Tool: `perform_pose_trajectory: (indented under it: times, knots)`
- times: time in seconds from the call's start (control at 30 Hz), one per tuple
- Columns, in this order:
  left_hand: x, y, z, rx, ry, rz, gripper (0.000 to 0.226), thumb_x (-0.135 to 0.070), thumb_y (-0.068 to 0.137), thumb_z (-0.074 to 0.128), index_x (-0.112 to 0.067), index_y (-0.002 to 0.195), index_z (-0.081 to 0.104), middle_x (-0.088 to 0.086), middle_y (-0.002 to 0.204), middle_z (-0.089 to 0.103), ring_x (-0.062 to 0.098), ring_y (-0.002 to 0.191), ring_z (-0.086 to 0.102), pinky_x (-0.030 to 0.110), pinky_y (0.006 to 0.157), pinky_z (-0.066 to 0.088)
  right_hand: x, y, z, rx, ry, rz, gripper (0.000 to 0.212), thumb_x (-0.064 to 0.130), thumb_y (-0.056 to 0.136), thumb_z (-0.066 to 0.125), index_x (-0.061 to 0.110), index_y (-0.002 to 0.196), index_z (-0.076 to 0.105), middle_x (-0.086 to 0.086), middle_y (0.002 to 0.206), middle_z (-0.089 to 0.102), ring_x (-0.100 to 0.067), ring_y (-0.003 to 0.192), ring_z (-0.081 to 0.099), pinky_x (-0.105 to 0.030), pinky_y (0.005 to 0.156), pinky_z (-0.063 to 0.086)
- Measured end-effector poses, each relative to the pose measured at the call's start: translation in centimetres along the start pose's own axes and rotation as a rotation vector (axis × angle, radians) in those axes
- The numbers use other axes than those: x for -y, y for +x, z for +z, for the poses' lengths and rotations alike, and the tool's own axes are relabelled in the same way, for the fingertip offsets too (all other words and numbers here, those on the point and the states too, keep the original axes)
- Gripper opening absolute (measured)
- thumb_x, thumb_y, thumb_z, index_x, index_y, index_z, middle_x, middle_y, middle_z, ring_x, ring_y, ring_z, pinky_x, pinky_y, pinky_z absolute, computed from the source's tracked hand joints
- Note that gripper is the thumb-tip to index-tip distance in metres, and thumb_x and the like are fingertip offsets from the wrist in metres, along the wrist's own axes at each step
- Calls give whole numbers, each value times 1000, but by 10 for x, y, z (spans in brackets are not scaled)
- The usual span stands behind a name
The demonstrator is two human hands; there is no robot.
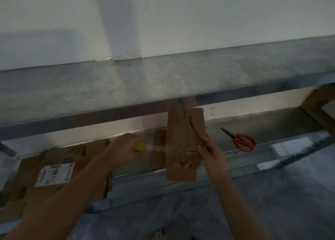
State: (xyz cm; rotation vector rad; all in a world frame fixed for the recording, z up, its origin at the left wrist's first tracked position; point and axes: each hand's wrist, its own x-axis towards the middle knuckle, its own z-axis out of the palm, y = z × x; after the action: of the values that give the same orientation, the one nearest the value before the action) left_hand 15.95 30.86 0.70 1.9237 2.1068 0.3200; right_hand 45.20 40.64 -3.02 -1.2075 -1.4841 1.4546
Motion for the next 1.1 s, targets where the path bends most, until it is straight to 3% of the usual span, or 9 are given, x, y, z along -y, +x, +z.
perform_pose_trajectory:
  times: [0.1, 0.2, 0.3, 0.4, 0.47, 0.53, 0.63, 0.93, 1.1]
  knots:
    - [4, 6, -2, 77, -376, -46, 38, -33, 73, 81, -38, 106, 63, -17, 103, 64, 0, 91, 59, 10, 73, 42, 0, 5, -3, 5, 6, 9, 34, 15, 96, 61, 36, 122, 62, 9, 136, 57, -6, 119, 57, -27, 101, 50]
    - [11, 4, -6, 169, -562, -85, 36, -27, 78, 79, -37, 107, 60, -16, 109, 62, 2, 97, 59, 13, 74, 48, 0, 4, -4, 15, -23, -2, 34, 16, 96, 61, 36, 123, 61, 11, 132, 59, -7, 119, 58, -23, 98, 50]
    - [11, 3, -5, 156, -461, -53, 33, -22, 79, 79, -34, 104, 62, -11, 107, 63, 4, 95, 59, 11, 75, 46, 1, 1, -4, 34, -127, -60, 34, 22, 98, 58, 43, 125, 56, 16, 131, 58, -6, 119, 57, -16, 93, 49]
    - [6, 5, -3, 75, -396, -68, 32, -27, 77, 80, -33, 105, 65, -12, 106, 64, 7, 95, 59, 22, 78, 47, -8, -6, -17, 59, -196, -104, 37, 49, 99, 47, 51, 136, 46, 23, 139, 50, 4, 127, 47, -16, 98, 43]
    - [4, 7, -3, 70, -369, -66, 34, -25, 77, 80, -34, 106, 65, -13, 106, 65, 6, 95, 59, 21, 77, 45, -25, -1, -43, -28, -374, -101, 46, 55, 99, 40, 46, 145, 39, 16, 152, 38, -2, 140, 32, -27, 110, 34]
    - [3, 7, -3, 77, -365, -70, 33, -28, 76, 80, -38, 102, 64, -18, 104, 65, 1, 94, 60, 15, 74, 43, -46, 14, -80, -122, -710, -127, 50, 41, 101, 44, 30, 150, 36, -2, 159, 30, -19, 149, 19, -44, 119, 23]
    - [0, 7, -3, 78, -368, -122, 33, -38, 72, 80, -42, 100, 63, -21, 102, 65, -4, 92, 60, 14, 73, 43, -74, 47, -132, -121, -1039, -93, 55, 33, 101, 46, 20, 152, 32, -6, 160, 26, -28, 150, 13, -54, 119, 16]
    - [-23, 7, 14, 87, -356, -264, 44, -57, 63, 72, -53, 105, 60, -36, 100, 61, -13, 91, 58, 16, 73, 44, -112, 124, -194, 58, -1150, -40, 48, 27, 104, 41, 15, 149, 37, -6, 153, 39, -26, 145, 26, -41, 118, 23]
    - [-37, 10, 22, 87, -398, -334, 45, -62, 61, 70, -53, 104, 60, -31, 98, 64, -9, 89, 60, 18, 73, 46, -115, 141, -192, 45, -1365, 67, 38, 38, 100, 46, 21, 134, 51, -4, 136, 51, -26, 126, 43, -41, 100, 38]
